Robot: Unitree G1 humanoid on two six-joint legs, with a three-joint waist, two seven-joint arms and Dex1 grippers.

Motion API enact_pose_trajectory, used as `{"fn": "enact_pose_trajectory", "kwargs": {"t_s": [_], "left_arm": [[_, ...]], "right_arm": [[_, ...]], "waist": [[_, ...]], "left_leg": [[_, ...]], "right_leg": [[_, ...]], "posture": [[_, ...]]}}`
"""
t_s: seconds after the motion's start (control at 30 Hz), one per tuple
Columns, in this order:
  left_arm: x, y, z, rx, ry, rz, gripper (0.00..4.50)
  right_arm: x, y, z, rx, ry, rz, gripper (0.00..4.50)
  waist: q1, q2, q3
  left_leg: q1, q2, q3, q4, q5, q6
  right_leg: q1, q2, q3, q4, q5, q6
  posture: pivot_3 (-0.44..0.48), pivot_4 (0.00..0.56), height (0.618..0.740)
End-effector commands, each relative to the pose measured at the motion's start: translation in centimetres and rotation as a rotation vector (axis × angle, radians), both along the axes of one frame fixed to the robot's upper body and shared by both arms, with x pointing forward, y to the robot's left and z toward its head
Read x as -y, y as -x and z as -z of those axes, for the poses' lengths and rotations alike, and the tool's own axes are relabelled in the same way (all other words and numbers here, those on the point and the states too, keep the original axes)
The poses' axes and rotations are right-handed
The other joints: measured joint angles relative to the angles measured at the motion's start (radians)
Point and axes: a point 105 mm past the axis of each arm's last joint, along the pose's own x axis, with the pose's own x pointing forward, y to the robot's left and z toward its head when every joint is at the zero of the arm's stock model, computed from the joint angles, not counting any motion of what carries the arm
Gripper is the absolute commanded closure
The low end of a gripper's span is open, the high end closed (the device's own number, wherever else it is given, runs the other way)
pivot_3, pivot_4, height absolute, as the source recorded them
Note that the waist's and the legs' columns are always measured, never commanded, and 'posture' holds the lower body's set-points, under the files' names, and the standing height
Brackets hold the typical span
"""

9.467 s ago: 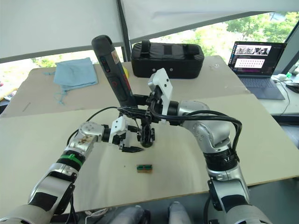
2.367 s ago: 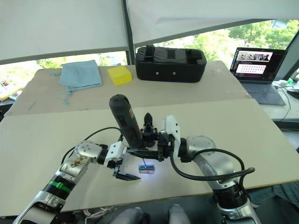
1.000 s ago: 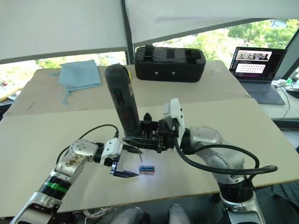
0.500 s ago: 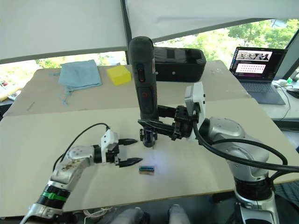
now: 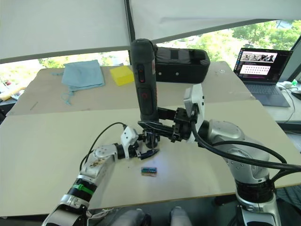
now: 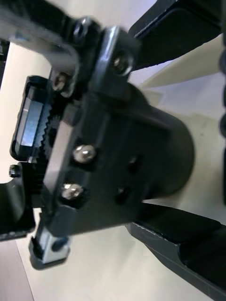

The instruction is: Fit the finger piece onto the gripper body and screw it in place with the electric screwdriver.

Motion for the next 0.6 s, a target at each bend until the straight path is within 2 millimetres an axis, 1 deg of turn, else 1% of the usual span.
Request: {"fn": "enact_pose_trajectory", "kwargs": {"t_s": [0.03, 0.07, 0.13, 0.17, 0.27, 0.33, 0.4, 0.47, 0.53, 0.6], "left_arm": [[0.3, 0.1, -0.1, 0.043, -0.033, 0.079, 0.55], [0.2, 0.1, 0.0, 0.057, -0.047, 0.101, 0.84], [0.3, -0.2, -0.5, 0.077, -0.046, 0.175, 1.84], [0.4, -0.1, -0.8, 0.091, -0.054, 0.234, 2.17], [0.7, -0.2, -1.1, 0.094, -0.091, 0.338, 2.16], [0.8, -1.1, -1.6, 0.125, -0.103, 0.336, 2.16], [1.1, -1.7, -2.0, 0.123, -0.129, 0.376, 2.16], [1.2, -2.0, -1.9, 0.117, -0.166, 0.404, 2.16], [1.0, -2.4, -1.5, 0.124, -0.215, 0.402, 2.16], [0.7, -2.6, -1.1, 0.113, -0.239, 0.386, 1.08]], "right_arm": [[-0.2, 1.0, -0.9, 0.060, -0.009, -0.026, 2.58], [-0.2, 1.0, -0.8, 0.056, -0.008, -0.026, 2.58], [-0.2, 1.1, -0.5, 0.057, 0.000, -0.031, 2.58], [-0.2, 1.1, -0.5, 0.057, 0.003, -0.032, 2.58], [-0.1, 1.3, -0.4, 0.060, 0.010, -0.038, 2.58], [-0.1, 1.4, -0.3, 0.062, 0.016, -0.045, 2.58], [0.0, 1.5, -0.2, 0.060, 0.021, -0.050, 2.58], [0.0, 1.6, -0.2, 0.059, 0.025, -0.053, 2.58], [-0.1, 1.8, -0.1, 0.061, 0.031, -0.057, 2.58], [-0.2, 1.9, 0.0, 0.064, 0.038, -0.060, 2.58]], "waist": [[0.000, 0.000, 0.000], [0.000, 0.000, 0.000], [0.001, 0.000, 0.000], [0.002, 0.000, 0.000], [0.000, 0.000, 0.000], [0.001, -0.001, 0.000], [0.002, -0.001, 0.001], [0.001, -0.001, 0.001], [-0.003, -0.001, 0.001], [-0.007, -0.001, 0.001]], "left_leg": [[0.000, 0.000, 0.000, 0.000, 0.000, 0.000], [0.000, 0.000, 0.000, 0.000, 0.000, 0.000], [0.000, 0.000, 0.000, 0.000, 0.000, 0.000], [0.000, 0.000, 0.000, 0.000, 0.000, 0.000], [-0.002, 0.000, 0.000, 0.001, 0.000, 0.000], [-0.002, 0.000, 0.000, 0.001, 0.000, 0.001], [-0.002, 0.000, 0.000, 0.001, 0.000, 0.001], [-0.004, 0.000, 0.000, 0.002, 0.001, 0.002], [-0.005, 0.000, 0.000, 0.002, 0.003, 0.007], [-0.005, 0.000, 0.000, 0.002, 0.003, 0.008]], "right_leg": [[0.000, 0.000, 0.000, 0.000, 0.000, 0.000], [0.000, 0.000, 0.000, 0.000, 0.000, 0.000], [0.000, 0.000, 0.000, 0.000, 0.000, 0.000], [0.000, 0.000, -0.001, 0.000, 0.000, 0.000], [-0.001, 0.000, -0.001, 0.000, 0.000, 0.000], [-0.001, 0.000, -0.001, 0.000, 0.000, 0.000], [-0.001, 0.000, -0.001, -0.001, 0.000, 0.000], [-0.002, 0.000, -0.002, -0.001, 0.000, 0.000], [-0.003, 0.000, -0.002, -0.001, 0.000, 0.000], [-0.003, -0.001, -0.001, -0.001, 0.000, 0.000]], "posture": [[0.000, 0.150, 0.740], [0.000, 0.150, 0.740], [0.000, 0.150, 0.740], [0.000, 0.150, 0.740], [0.000, 0.150, 0.740], [0.000, 0.150, 0.740], [0.000, 0.150, 0.740], [0.000, 0.150, 0.740], [0.000, 0.150, 0.740], [0.000, 0.150, 0.740]]}}
